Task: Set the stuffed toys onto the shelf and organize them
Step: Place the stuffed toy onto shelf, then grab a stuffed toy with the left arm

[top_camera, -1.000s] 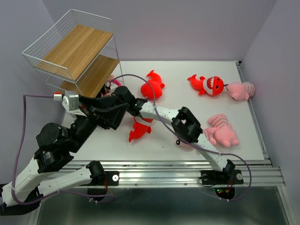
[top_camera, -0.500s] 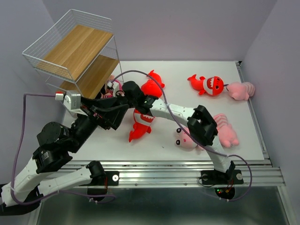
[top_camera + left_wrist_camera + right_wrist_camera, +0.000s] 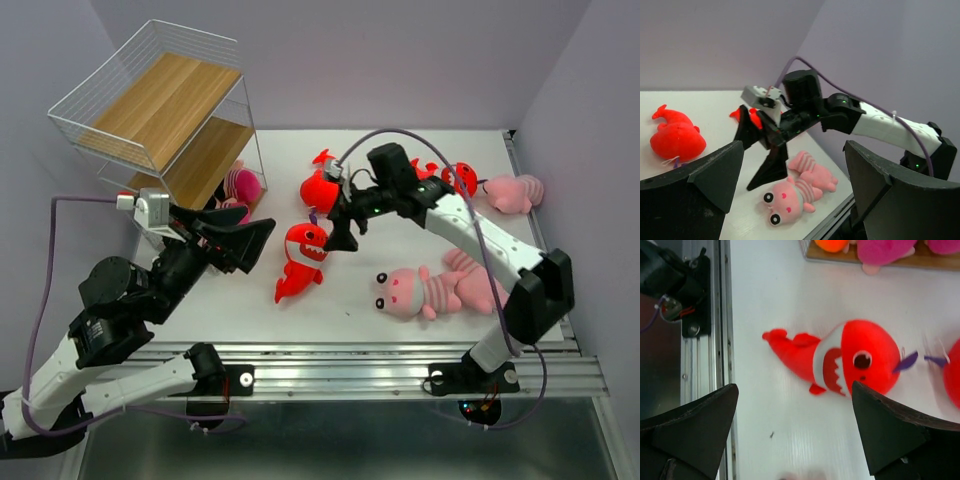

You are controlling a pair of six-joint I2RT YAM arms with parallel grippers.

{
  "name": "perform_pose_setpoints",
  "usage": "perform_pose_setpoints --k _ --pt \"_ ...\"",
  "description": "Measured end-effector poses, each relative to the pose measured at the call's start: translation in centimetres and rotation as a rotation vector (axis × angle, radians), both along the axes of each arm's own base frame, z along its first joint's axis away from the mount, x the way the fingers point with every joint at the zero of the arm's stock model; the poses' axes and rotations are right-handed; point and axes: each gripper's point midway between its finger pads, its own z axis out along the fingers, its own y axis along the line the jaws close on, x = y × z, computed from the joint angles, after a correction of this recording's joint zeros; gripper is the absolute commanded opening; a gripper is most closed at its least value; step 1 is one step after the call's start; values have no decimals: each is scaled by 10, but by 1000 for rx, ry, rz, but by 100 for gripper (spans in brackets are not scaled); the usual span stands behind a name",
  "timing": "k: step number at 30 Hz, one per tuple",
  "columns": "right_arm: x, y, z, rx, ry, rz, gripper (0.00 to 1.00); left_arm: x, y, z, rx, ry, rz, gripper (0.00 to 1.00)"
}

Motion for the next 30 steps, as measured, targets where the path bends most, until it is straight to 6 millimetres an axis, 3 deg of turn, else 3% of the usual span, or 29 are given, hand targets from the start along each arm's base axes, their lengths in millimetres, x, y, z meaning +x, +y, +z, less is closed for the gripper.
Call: perform_pose_setpoints --k 5,8,10,13,16,22,30 --pt "-11 -79 5 -14 -26 -111 100 12 -24 -22 54 79 -8 93" --pt "-21 -116 -4 -31 -30 -182 100 26 -47 -51 145 154 -7 91" --pt "-38 -130 -13 -43 -33 -194 100 36 -64 -77 227 210 -1 91" --pt "-58 -145 -25 -58 -43 -203 100 56 -84 -123 369 301 21 88" --pt "-66 -154 -30 -72 -63 -218 100 77 -91 -163 478 381 41 84" --pt "-67 -162 -44 -94 -54 -238 100 130 -70 -214 568 503 122 81" --pt "-67 -167 -50 -93 -35 -249 100 165 -57 -279 668 626 190 81"
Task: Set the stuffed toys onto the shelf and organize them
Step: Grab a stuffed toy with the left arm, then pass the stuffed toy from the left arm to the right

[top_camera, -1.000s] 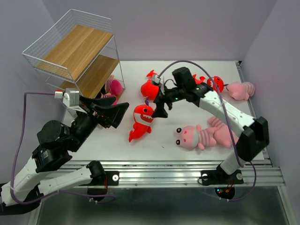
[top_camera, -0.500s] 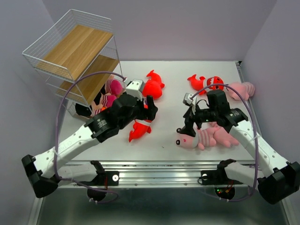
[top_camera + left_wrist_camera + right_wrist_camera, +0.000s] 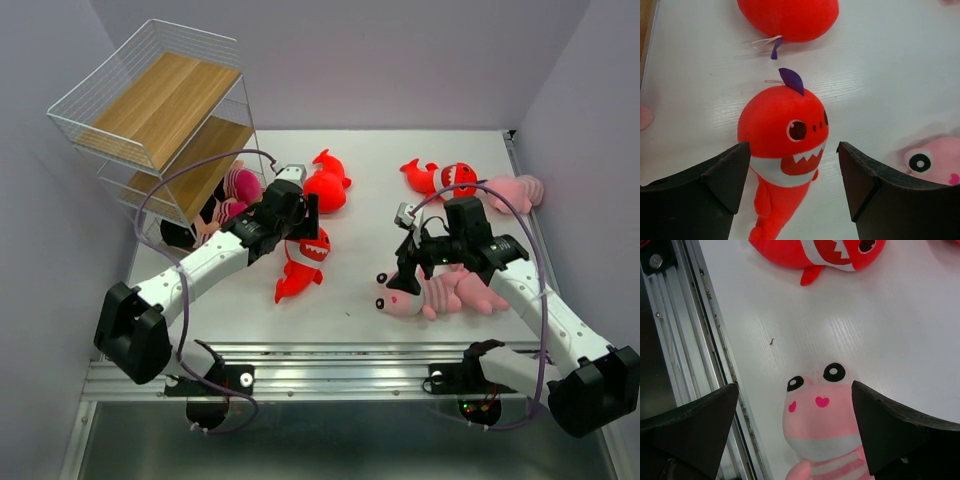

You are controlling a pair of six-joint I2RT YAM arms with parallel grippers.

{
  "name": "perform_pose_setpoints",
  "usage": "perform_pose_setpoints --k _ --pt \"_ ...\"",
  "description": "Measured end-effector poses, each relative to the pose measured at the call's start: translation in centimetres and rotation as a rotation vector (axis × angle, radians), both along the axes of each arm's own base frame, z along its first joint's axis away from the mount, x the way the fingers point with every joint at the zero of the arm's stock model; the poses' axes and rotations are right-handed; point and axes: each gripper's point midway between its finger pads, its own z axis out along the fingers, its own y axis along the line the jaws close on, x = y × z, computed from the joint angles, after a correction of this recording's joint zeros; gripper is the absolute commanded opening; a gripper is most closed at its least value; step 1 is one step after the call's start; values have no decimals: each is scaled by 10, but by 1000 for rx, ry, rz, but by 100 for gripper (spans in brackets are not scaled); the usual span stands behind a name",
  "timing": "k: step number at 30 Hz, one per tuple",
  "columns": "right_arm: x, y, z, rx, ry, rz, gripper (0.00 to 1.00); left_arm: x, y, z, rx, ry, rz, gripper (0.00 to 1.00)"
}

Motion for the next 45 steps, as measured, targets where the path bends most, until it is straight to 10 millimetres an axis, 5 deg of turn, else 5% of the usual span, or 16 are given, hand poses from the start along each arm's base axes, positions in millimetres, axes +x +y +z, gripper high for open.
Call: perform_pose_setpoints --k 4,10,13,16,19,28,35,45 --pt "-1 1 1 9 3 9 100 13 5 -32 50 58 33 80" --pt "-2 4 -3 17 33 25 100 18 3 -74 91 137 41 64" --pt "-3 5 -5 19 43 31 100 17 6 -86 78 142 47 46" --pt "-5 7 -5 27 43 54 100 17 3 -90 51 138 45 10" --pt "-13 10 -6 44 55 119 100 16 -2 -91 19 137 35 1" --pt "-19 18 10 76 67 235 100 -7 -26 -71 -219 201 31 0" --pt "11 24 18 42 88 62 100 -16 -62 -38 -547 316 172 0" --pt "36 36 38 29 46 -205 100 -5 -131 -17 -736 484 418 0"
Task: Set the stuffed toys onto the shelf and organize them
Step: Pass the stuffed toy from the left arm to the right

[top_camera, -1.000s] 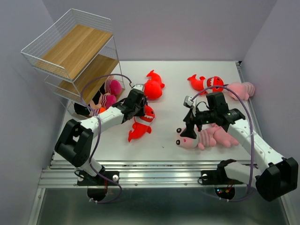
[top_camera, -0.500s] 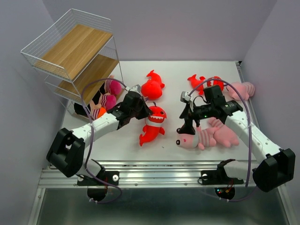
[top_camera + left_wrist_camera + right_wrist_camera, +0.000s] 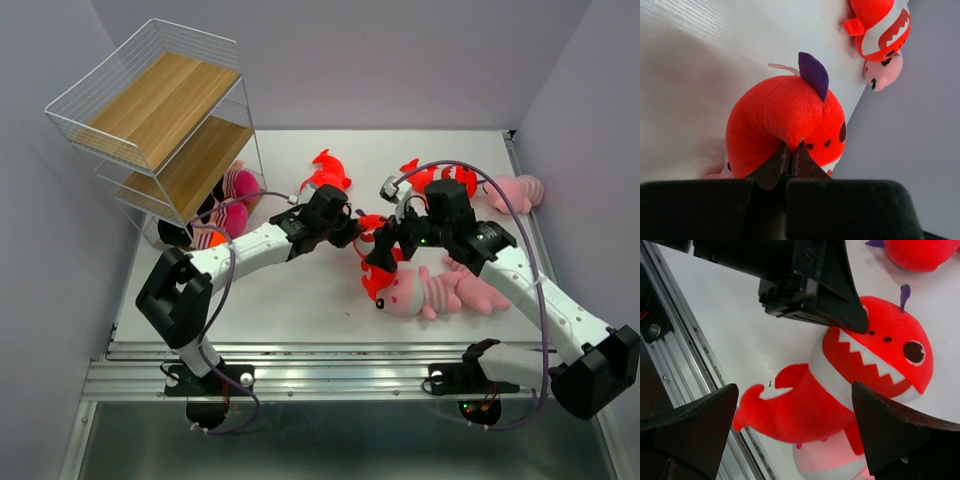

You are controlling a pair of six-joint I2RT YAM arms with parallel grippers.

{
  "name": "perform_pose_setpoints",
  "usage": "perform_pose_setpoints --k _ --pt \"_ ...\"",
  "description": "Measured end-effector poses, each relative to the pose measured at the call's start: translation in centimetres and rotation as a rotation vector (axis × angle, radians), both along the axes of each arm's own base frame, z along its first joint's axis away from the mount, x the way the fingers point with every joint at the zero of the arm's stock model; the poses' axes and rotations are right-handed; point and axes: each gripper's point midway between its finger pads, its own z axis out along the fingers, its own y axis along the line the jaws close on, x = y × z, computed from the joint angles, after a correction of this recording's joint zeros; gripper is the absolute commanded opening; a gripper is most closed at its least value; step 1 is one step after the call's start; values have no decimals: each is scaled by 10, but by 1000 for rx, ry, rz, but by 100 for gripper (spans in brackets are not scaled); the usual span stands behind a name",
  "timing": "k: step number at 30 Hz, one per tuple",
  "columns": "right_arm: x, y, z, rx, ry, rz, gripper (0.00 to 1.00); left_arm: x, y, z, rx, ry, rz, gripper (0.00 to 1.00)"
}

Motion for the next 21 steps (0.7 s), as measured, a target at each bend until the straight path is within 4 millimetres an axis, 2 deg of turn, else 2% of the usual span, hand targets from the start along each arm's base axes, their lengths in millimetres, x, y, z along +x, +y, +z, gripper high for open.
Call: perform_pose_setpoints --k 3,7,10,15,17,19,21 --pt "1 1 1 -23 -32 -18 100 1 -15 -1 -17 54 50 0" --pt "9 -11 -15 -118 -70 -82 100 3 -30 1 -24 85 79 0" --pt "18 -24 -29 -200 -94 -142 90 5 -35 4 -39 93 96 0" --pt "28 -45 -59 -328 -89 -211 49 3 -32 1 -26 112 124 0" --pt "31 -51 -68 -368 -86 -238 35 3 -32 0 -23 113 128 0" --pt "33 -55 -71 -388 -94 -251 28 2 -33 0 -19 111 127 0" --pt "35 -58 -72 -394 -99 -264 14 1 -33 0 -18 106 128 0"
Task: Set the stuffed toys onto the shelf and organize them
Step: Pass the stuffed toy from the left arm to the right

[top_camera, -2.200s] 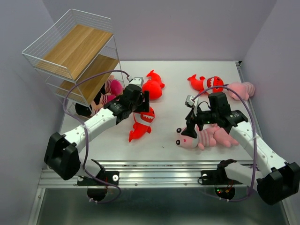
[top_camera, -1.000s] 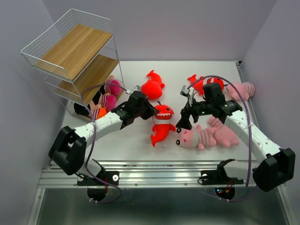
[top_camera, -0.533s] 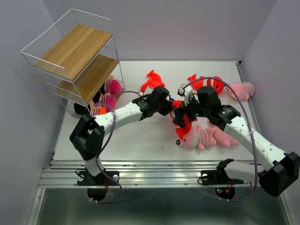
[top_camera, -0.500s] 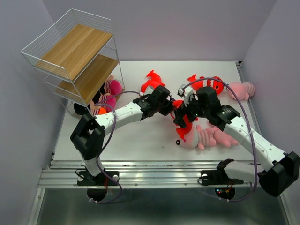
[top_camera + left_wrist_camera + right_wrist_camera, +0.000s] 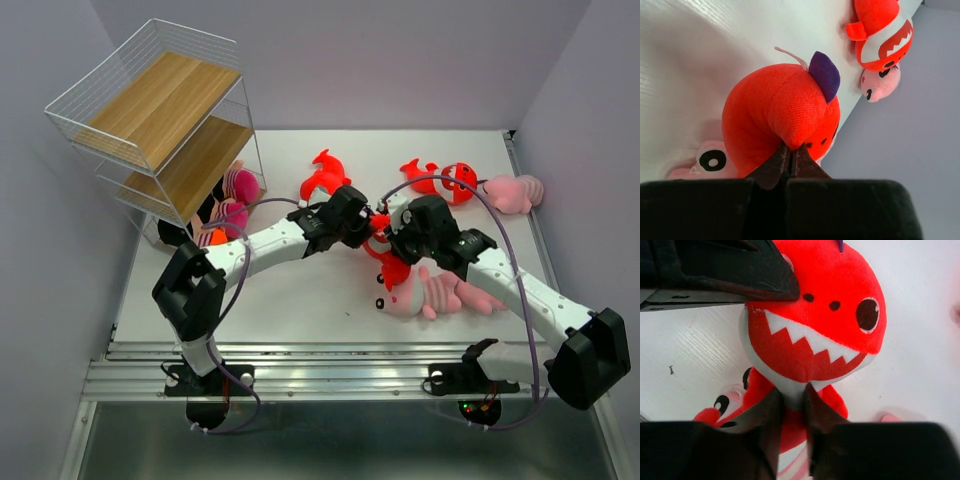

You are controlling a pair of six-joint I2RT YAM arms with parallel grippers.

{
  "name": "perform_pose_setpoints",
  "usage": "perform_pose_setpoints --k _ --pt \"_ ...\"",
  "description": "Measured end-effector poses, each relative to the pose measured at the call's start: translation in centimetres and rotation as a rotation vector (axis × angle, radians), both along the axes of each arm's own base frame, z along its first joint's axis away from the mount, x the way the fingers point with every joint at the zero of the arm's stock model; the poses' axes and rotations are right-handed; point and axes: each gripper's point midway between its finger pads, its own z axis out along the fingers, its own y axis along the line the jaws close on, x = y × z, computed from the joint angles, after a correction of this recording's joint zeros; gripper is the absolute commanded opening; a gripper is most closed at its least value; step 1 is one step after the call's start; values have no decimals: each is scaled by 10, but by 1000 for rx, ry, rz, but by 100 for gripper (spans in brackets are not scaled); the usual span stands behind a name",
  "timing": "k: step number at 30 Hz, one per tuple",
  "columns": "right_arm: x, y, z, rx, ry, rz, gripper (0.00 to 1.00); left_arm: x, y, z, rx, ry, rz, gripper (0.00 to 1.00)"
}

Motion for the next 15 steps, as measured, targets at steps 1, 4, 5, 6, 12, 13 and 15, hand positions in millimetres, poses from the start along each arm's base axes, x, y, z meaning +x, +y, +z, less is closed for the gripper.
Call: perform_pose_setpoints --k 1,4,5,6,12,13,15 --pt "0 -1 -1 -4 -2 -2 11 0 -1 0 -1 -2 -1 0" --pt "0 1 -1 7 3 -3 1 -1 -1 2 -1 -12 -9 4" --pt "-1 2 -1 15 5 -1 1 -2 -1 3 -5 -17 -13 7" --pt "-2 4 0 24 5 5 1 -4 1 3 -3 -25 -17 11" --pt "-11 12 18 136 10 71 1 -11 19 26 23 -142 -57 61" --pt "-11 12 22 148 4 76 1 -13 23 35 20 -177 -67 65" --pt "-14 13 31 187 -3 97 1 -16 31 51 14 -264 -91 78"
